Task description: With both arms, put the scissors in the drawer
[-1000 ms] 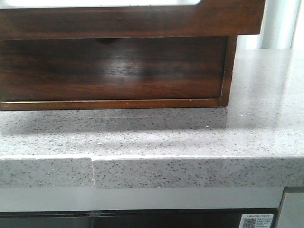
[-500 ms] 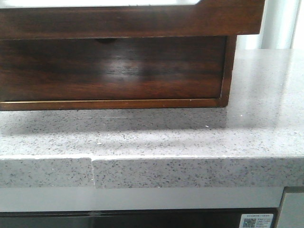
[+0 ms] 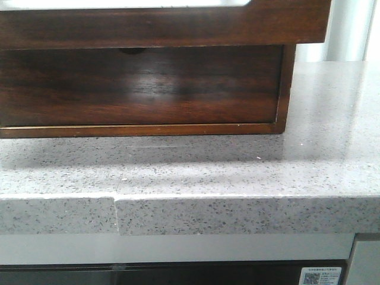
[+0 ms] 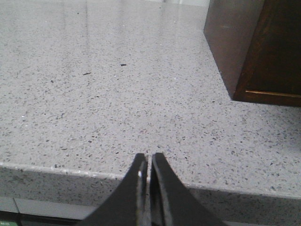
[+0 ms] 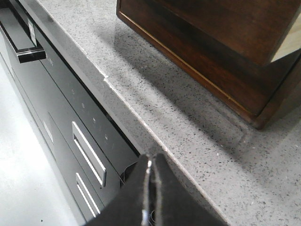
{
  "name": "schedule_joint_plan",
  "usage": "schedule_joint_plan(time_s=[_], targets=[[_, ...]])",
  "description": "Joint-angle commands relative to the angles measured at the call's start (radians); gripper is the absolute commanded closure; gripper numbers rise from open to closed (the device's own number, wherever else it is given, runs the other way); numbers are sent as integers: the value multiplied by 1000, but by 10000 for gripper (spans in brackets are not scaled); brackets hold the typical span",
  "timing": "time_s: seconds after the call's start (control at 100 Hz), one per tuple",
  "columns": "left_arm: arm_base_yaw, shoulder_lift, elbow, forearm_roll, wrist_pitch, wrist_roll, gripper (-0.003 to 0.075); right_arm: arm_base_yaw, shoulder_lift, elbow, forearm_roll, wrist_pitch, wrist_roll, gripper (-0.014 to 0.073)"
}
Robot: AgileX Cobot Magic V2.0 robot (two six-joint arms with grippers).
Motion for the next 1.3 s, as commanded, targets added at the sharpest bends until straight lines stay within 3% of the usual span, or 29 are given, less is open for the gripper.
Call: schedule_joint_plan(time_s=[0.0,0.44,0.64,0.91,1.01,1.21,1.29], targets=[[1,-29,21,-1,-63,0,742,-3,5,-29,0,-83,-4,655],[1,-29,21,-1,-63,0,742,-27,-9,-29,-8,-102,-4,655],[1,-29,21,-1,-63,0,742,-244,-7,-29,5,-134,-4,655],[1,-29,21,-1,-63,0,742,-479,-23,13,94,-441,-2,655],[1,-29,21,-1,-63,0,742,-572,-72,41,145,-474,5,655],[1,-29,21,-1,-63,0,742,-732,-190,126,127,-466,177,655],[1,-29,21,-1,-63,0,742,-772,-235,160,-8,-466,325,655]])
